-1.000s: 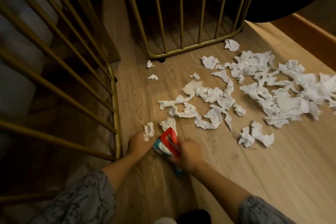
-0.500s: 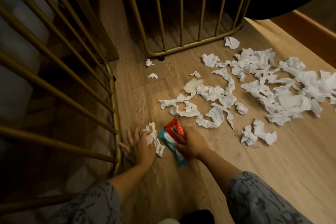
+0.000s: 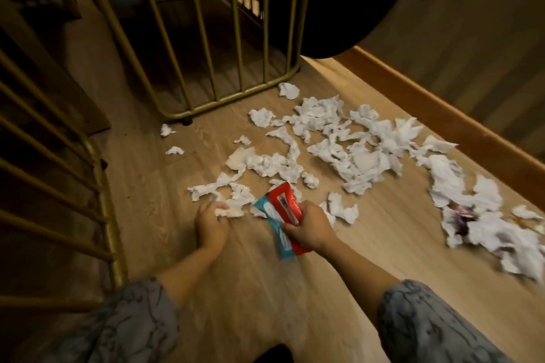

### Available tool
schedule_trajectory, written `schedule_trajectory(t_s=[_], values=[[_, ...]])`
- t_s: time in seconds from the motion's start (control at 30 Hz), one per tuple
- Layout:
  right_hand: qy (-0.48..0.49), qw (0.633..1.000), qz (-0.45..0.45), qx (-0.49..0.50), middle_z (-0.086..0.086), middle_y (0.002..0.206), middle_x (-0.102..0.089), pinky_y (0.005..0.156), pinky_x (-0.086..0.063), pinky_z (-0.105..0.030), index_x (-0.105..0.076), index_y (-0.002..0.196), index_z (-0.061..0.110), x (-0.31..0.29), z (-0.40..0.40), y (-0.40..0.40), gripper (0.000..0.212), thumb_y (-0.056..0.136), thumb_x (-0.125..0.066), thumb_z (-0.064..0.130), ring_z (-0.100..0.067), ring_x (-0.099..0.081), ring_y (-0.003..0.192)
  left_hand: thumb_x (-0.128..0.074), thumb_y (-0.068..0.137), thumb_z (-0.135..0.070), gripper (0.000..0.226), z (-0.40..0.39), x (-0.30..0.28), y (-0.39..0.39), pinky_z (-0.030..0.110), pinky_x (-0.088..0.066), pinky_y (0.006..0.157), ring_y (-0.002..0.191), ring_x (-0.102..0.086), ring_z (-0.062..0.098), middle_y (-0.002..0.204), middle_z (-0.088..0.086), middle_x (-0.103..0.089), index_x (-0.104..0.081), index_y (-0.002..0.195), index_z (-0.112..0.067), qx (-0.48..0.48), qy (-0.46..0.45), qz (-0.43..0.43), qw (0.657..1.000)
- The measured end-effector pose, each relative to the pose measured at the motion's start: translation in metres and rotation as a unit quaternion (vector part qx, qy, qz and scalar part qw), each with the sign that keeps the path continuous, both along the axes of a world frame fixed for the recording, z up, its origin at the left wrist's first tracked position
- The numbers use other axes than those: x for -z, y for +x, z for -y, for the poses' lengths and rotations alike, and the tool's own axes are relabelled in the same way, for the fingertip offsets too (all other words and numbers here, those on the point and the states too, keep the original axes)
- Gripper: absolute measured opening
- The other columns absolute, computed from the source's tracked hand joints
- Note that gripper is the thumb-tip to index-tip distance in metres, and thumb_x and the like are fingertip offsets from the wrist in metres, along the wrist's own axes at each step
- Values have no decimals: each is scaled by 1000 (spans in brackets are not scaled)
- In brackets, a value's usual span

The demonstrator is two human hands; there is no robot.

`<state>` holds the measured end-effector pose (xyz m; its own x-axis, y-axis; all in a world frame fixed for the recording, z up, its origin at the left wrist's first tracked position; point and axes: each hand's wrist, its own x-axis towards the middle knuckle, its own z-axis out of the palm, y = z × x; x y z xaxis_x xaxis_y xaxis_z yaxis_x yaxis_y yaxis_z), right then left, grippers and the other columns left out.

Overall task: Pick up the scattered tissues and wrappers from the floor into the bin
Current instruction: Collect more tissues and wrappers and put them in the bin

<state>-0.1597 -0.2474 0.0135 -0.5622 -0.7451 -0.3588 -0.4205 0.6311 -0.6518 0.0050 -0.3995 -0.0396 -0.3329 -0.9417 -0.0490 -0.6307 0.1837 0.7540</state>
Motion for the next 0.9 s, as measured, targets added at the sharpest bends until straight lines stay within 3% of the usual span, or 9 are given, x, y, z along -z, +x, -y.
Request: schedule_trajectory(t_s=[0.17,0.3,0.37,0.47,0.57,0.63,0.67,0.77,0.9], values=[[-59,997,-24,35,-4,123,-62,79,-49,-28,-45,129,22,-67,-37,-46,57,81,-73,34,-16,-61,95,-57,83,-9,9,3,-78,-93,29,-41,66,81,-57,23,83,9,-62,-64,82,-3,62,70,-84,992],[-76,993,-41,82,7,114,-55,66,-48,-18,-37,135,26,-129,-80,-80,55,89,-64,40,-9,-56,88,-72,71,-46,44,-42,-143,-161,30,-40,57,59,-48,15,65,6,-57,-57,68,-5,142,65,-160,975],[-81,987,-61,127,8,113,-59,60,-49,-15,-43,133,28,-155,-104,-98,48,91,-59,45,-8,-60,81,-80,70,-39,41,-70,-165,-188,20,-36,50,55,-43,13,61,1,-51,-50,66,-12,200,37,-170,964],[-89,977,-61,185,5,109,-64,62,-54,-18,-49,127,24,-186,-148,-118,42,92,-57,46,-10,-66,80,-71,80,-15,23,-114,-190,-222,7,-38,45,65,-45,11,83,1,-51,-50,87,-12,263,10,-180,948],[-136,958,-59,244,4,107,-64,74,-57,-28,-51,121,23,-206,-198,-125,32,92,-60,35,-14,-67,89,-65,88,-13,41,-160,-208,-248,3,-43,58,87,-49,3,116,-3,-46,-44,123,-18,309,51,-217,925],[-176,936,-51,299,2,108,-65,77,-57,-31,-51,119,23,-213,-235,-127,29,92,-60,27,-14,-67,91,-64,89,-16,46,-191,-213,-266,19,-48,82,105,-48,6,121,-9,-46,-44,130,-25,361,60,-208,907],[-194,922,-38,334,3,107,-65,76,-57,-31,-51,118,24,-214,-254,-127,27,92,-60,24,-15,-67,91,-64,89,-16,41,-207,-217,-273,24,-48,85,109,-50,9,120,-10,-51,-50,127,-25,398,58,-194,895],[-249,862,-2,441,0,111,-65,75,-56,-31,-52,119,22,-216,-316,-130,28,92,-60,20,-17,-66,94,-63,89,-14,15,-257,-228,-293,24,-51,75,99,-63,16,105,-1,-68,-68,102,-20,500,48,-156,851],[-297,765,-30,570,-3,112,-66,81,-57,-38,-56,119,17,-220,-404,-129,27,92,-61,19,-21,-67,96,-71,84,-19,5,-328,-249,-309,25,-50,70,86,-65,19,86,2,-69,-71,84,-14,556,32,-135,820]])
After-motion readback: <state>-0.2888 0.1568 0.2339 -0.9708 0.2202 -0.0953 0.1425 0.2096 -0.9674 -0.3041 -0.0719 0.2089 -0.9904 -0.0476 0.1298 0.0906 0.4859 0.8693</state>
